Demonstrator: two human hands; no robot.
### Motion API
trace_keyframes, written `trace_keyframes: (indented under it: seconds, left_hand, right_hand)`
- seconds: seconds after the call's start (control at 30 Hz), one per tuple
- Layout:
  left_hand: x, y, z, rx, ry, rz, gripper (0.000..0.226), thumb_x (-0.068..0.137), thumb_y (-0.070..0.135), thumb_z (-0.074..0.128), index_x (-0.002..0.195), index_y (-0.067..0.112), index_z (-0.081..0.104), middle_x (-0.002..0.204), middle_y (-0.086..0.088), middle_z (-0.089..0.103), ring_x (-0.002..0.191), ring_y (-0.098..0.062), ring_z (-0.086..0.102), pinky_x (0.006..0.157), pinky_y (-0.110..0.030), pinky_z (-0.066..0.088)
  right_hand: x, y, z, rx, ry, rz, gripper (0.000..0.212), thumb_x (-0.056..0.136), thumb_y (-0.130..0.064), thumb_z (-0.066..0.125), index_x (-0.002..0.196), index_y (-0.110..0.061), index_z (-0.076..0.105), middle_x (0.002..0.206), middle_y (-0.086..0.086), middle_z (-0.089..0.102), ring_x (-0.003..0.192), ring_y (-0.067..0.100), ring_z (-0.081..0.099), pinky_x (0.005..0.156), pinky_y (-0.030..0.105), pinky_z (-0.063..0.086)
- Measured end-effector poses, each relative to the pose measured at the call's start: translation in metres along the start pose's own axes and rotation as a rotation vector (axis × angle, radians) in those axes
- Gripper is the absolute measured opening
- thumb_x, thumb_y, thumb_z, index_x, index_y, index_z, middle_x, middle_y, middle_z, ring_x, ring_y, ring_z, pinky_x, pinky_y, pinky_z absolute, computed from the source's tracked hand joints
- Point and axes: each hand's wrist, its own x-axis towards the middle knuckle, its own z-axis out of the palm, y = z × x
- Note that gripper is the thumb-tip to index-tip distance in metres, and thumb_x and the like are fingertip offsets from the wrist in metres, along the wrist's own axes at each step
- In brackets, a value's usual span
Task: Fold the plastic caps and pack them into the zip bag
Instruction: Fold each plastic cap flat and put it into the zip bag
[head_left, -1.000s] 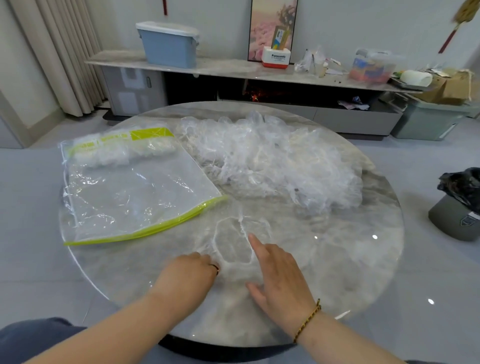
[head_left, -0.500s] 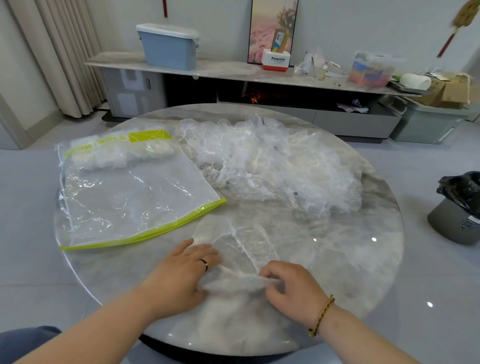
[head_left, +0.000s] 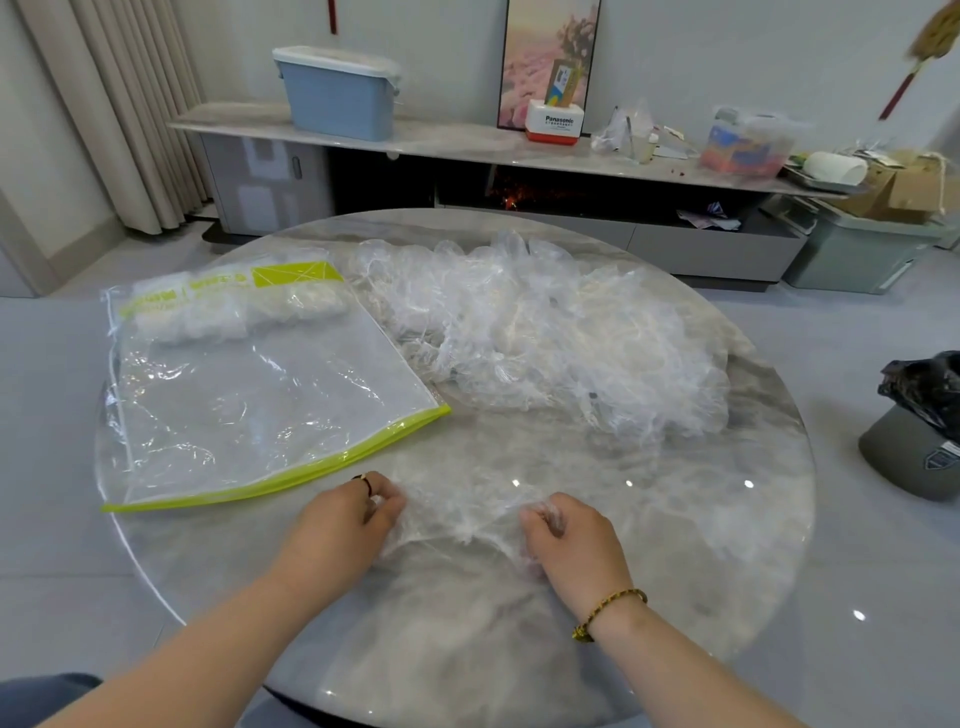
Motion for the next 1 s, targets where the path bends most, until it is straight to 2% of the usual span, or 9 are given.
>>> trace_keyframes:
  seconds: [0.17, 0.3, 0.37, 0.5, 0.67, 0.77, 0.83, 0.9, 1.0]
  left_hand:
    - [-0.007, 0.021, -0.007, 0.438, 0.097, 0.006, 0.029, 0.096, 0.032, 0.043, 0.124, 0.024, 0.042, 0.065, 0.009, 0.052, 0.08, -0.02, 0.059, 0.062, -0.027, 0.034]
    - [-0.011, 0.02, 0.004, 0.529, 0.371, 0.543, 0.032, 0.084, 0.027, 0.042, 0.114, 0.02, 0.049, 0.09, -0.007, 0.068, 0.088, -0.022, 0.054, 0.081, -0.032, 0.031]
    - [-0.016, 0.02, 0.017, 0.546, 0.276, 0.743, 0.031, 0.092, 0.026, 0.033, 0.109, 0.021, 0.058, 0.102, -0.006, 0.069, 0.101, -0.019, 0.049, 0.097, -0.033, 0.025]
    - [-0.012, 0.014, 0.032, 0.829, -0.077, 0.618, 0.073, 0.101, 0.033, 0.002, 0.099, 0.017, 0.073, 0.108, 0.0, 0.069, 0.106, -0.018, 0.063, 0.107, -0.032, 0.011]
    - [-0.002, 0.005, 0.035, 0.845, -0.192, 0.469, 0.079, 0.099, 0.04, -0.004, 0.101, 0.019, 0.073, 0.109, 0.003, 0.069, 0.101, -0.013, 0.066, 0.105, -0.025, 0.011]
    - [0.001, 0.008, 0.038, 0.767, -0.166, 0.421, 0.102, 0.074, 0.059, -0.03, 0.144, 0.015, 0.031, 0.151, -0.001, 0.015, 0.14, -0.019, 0.009, 0.103, -0.021, -0.015]
    - [-0.001, 0.012, 0.038, 0.725, -0.249, 0.382, 0.103, 0.054, 0.055, -0.027, 0.148, 0.023, -0.002, 0.149, 0.009, -0.018, 0.139, -0.013, -0.02, 0.098, -0.022, -0.025]
    - [0.002, 0.014, 0.038, 0.709, -0.284, 0.376, 0.104, 0.049, 0.051, -0.025, 0.148, 0.025, -0.006, 0.153, 0.008, -0.017, 0.141, -0.009, -0.016, 0.1, -0.023, -0.023]
    - [0.004, 0.014, 0.034, 0.65, -0.24, 0.381, 0.107, 0.049, 0.053, -0.023, 0.148, 0.029, 0.009, 0.156, 0.009, -0.002, 0.142, -0.006, -0.004, 0.11, -0.022, -0.008]
  right_hand:
    - [0.004, -0.002, 0.003, -0.271, 0.012, -0.047, 0.033, 0.094, -0.023, 0.044, 0.063, -0.022, 0.032, 0.055, -0.007, 0.039, 0.049, 0.009, 0.034, 0.047, 0.02, 0.027]
    - [0.005, -0.005, 0.003, -0.363, -0.027, -0.044, 0.018, 0.096, -0.027, 0.039, 0.08, -0.019, 0.041, 0.064, -0.004, 0.047, 0.061, 0.016, 0.044, 0.052, 0.024, 0.034]
    - [0.004, -0.01, 0.003, -0.397, -0.04, -0.047, 0.011, 0.097, -0.027, 0.037, 0.098, -0.02, 0.045, 0.077, -0.001, 0.054, 0.068, 0.017, 0.047, 0.058, 0.026, 0.036]
    - [0.003, -0.012, 0.005, -0.521, -0.041, -0.026, 0.045, 0.096, -0.019, 0.037, 0.139, -0.022, 0.025, 0.095, -0.001, 0.055, 0.078, 0.019, 0.054, 0.062, 0.027, 0.04]
    - [0.004, -0.002, 0.02, -0.645, 0.28, -0.499, 0.036, 0.074, -0.024, 0.043, 0.109, -0.027, 0.048, 0.104, -0.001, 0.068, 0.098, 0.019, 0.055, 0.087, 0.035, 0.041]
    - [0.002, 0.003, 0.027, -0.698, 0.022, -0.49, 0.04, 0.077, -0.034, 0.033, 0.102, -0.032, 0.064, 0.108, -0.006, 0.068, 0.103, 0.014, 0.061, 0.091, 0.032, 0.033]
    - [0.004, 0.0, 0.024, -0.765, -0.124, -0.366, 0.057, 0.089, -0.042, 0.017, 0.103, -0.028, 0.07, 0.117, -0.004, 0.065, 0.107, 0.013, 0.063, 0.101, 0.034, 0.034]
    - [0.007, -0.001, 0.023, -0.776, -0.241, -0.344, 0.096, 0.076, -0.06, -0.02, 0.136, -0.022, 0.045, 0.149, 0.001, 0.032, 0.138, 0.016, 0.029, 0.114, 0.035, 0.005]
    - [0.009, -0.002, 0.022, -0.686, -0.199, -0.366, 0.096, 0.061, -0.05, -0.01, 0.144, -0.021, 0.027, 0.155, 0.002, 0.013, 0.143, 0.018, 0.008, 0.107, 0.031, -0.011]
